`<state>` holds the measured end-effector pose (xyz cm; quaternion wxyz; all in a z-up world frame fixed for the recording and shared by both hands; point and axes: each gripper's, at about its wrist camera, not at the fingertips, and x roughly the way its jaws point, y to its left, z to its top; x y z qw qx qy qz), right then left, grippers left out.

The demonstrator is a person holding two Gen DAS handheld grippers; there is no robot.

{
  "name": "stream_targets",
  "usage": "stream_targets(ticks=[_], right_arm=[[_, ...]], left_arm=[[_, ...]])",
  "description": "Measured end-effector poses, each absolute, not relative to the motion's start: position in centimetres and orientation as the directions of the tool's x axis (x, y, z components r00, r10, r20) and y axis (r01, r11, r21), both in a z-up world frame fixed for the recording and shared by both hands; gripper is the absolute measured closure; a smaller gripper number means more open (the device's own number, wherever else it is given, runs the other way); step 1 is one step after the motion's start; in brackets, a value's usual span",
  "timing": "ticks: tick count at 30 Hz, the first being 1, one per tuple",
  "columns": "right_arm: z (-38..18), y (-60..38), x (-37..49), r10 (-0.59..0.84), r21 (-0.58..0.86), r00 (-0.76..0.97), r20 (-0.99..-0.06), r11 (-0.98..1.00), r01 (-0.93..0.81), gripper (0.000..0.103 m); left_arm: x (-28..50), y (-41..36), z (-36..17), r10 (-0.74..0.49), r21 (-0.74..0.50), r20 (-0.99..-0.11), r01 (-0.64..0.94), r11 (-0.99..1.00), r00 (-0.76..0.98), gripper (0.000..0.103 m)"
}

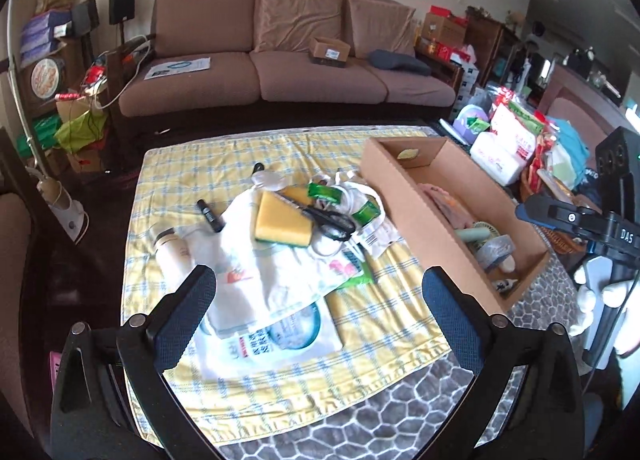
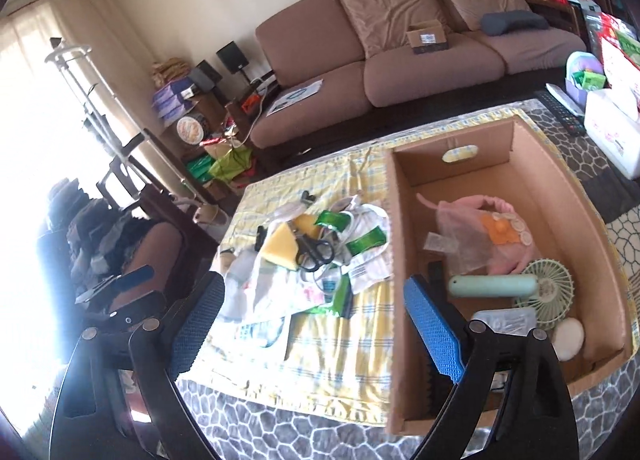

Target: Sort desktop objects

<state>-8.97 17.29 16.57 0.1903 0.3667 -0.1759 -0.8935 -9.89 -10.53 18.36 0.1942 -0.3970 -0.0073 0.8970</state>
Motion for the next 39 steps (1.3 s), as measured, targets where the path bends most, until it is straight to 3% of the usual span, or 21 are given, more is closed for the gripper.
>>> stream_targets(ticks=[2,14,21,25,30,33,37,39], right_arm=[[16.1,15.2,-8.6,-0.471,0.436,-0.657,-0.588,-0.869,0.233,0.000],[12.2,6.2,-7.7,-0.395,0.221,-0.632,-0.667,-0.914,0.339,0.000],[9.4,5.0,-9.3,-0.398,0.240,-0.608,-0.687,-0.914,0.328,0.000],[8.7,5.9,-11.1,-0.453,0.335,-0.596,-0.663,-0.892,0.305,0.001],[9.6,7.9,-13.5,-0.472,0.408,-0.614,-0.632,-0.877,0.254,0.019],[10.6,9.1,-14.9,-0.437,0.386,-0.635,-0.637,-0.894,0.228,0.031],[11.6,9.4,-17.8,-0.313,0.217,-0.634,-0.707,-0.950,0.226,0.046],[11.5,8.9,-19.8,-0.283,0.156,-0.596,-0.752,-0.954,0.257,0.058]], left_arm=[[-9.1,-12.5,17.8,0.338,-0.165,-0.714,-0.321,-0.932,-0.613,0.000],[-7.3,-21.3,13.2,0.291,-0.225,-0.733,-0.185,-0.957,-0.615,0.000],[-8.7,-22.1,10.8,0.332,-0.288,-0.738,-0.172,-0.942,-0.588,0.000],[-10.4,-20.0,10.3,0.416,-0.363,-0.721,-0.209,-0.908,-0.554,0.000],[-13.4,-14.0,9.6,0.481,-0.394,-0.716,-0.276,-0.877,-0.506,0.001],[-16.1,-10.9,8.8,0.474,-0.406,-0.728,-0.246,-0.880,-0.496,0.015],[-19.6,-7.8,7.3,0.426,-0.375,-0.769,-0.203,-0.904,-0.477,0.029],[-21.2,-6.9,6.5,0.408,-0.361,-0.785,-0.192,-0.913,-0.466,0.037]])
